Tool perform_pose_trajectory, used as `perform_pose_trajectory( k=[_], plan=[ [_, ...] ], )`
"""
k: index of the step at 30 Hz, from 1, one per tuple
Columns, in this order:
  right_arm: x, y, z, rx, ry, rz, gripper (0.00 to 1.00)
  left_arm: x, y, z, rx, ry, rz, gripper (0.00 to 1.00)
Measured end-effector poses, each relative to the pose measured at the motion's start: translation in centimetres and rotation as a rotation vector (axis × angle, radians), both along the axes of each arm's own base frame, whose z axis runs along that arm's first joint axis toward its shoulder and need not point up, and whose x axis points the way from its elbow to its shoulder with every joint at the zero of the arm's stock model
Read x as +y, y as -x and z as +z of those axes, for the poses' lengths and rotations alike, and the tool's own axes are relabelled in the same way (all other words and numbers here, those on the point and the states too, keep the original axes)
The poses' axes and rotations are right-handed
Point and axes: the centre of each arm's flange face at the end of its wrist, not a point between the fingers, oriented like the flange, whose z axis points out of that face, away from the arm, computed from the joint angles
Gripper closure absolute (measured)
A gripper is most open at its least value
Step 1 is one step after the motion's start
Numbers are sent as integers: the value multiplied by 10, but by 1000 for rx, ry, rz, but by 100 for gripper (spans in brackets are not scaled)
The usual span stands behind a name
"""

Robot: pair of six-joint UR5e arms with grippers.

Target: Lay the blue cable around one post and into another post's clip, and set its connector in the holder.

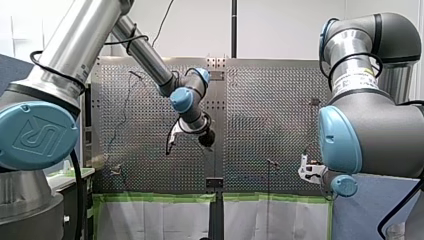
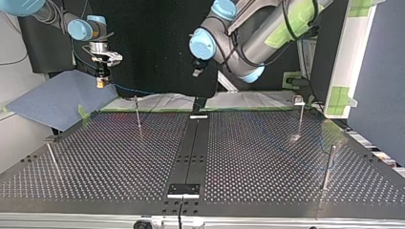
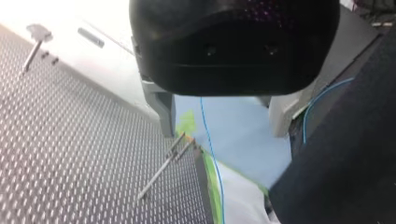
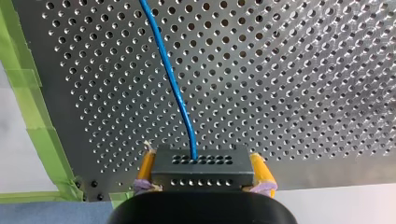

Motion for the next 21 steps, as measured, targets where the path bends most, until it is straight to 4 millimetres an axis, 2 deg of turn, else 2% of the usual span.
perform_pose_trajectory(
  k=[8, 21],
  plan=[
    [0, 1, 0, -2, 0, -5, 100, -45, -2, -12, -43, 67, -53, 0],
    [0, -1, 0, -2, 1, -2, 100, -84, -47, -34, -112, 180, -31, 0]
  ],
)
